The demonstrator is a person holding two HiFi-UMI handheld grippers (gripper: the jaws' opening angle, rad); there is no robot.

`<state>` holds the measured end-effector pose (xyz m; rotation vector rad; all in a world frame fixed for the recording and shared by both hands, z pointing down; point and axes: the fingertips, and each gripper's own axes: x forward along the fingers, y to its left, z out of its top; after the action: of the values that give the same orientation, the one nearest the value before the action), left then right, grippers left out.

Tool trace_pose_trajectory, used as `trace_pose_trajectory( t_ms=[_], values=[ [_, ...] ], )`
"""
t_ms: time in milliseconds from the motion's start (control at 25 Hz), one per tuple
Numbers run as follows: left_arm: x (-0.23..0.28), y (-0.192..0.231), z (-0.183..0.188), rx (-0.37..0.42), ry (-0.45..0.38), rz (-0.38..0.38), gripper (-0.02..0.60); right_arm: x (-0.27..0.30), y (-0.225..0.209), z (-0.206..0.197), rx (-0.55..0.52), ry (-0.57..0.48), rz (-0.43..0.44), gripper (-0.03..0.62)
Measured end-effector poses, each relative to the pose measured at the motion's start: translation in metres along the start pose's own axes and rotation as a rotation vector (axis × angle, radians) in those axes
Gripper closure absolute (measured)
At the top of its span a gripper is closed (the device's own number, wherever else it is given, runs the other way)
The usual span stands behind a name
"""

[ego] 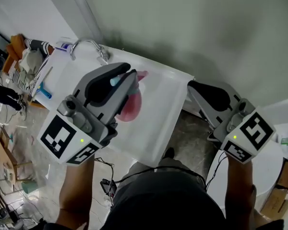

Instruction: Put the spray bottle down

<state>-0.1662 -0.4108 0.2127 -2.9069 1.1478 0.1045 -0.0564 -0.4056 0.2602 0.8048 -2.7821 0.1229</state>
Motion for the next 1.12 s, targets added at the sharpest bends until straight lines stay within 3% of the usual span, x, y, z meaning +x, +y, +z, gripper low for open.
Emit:
trace_pose_trajectory(
  t_ms=[280, 440, 760, 1120],
  values=[
    [0.025, 0.054, -0.035, -0.031, 0.004, -0.044, 0.528, 0.039, -0.037, -0.009, -0.003, 0.007, -0.082, 0.583],
    [0.034, 0.057, -0.032, -0.055, 0.009, -0.049, 0.528, 0.035, -0.041, -0.002, 0.000, 0.017, -0.095, 0.583],
    [0.035, 0.057, -0.029, -0.075, 0.016, 0.001, 0.528, 0.033, -0.038, -0.002, 0.016, 0.046, -0.056, 0.583],
    [0.076, 0.094, -0.066, -0.102, 0.034, 0.057, 0.528, 0.065, -0.081, -0.026, 0.054, 0.073, -0.001, 0.583]
  ],
)
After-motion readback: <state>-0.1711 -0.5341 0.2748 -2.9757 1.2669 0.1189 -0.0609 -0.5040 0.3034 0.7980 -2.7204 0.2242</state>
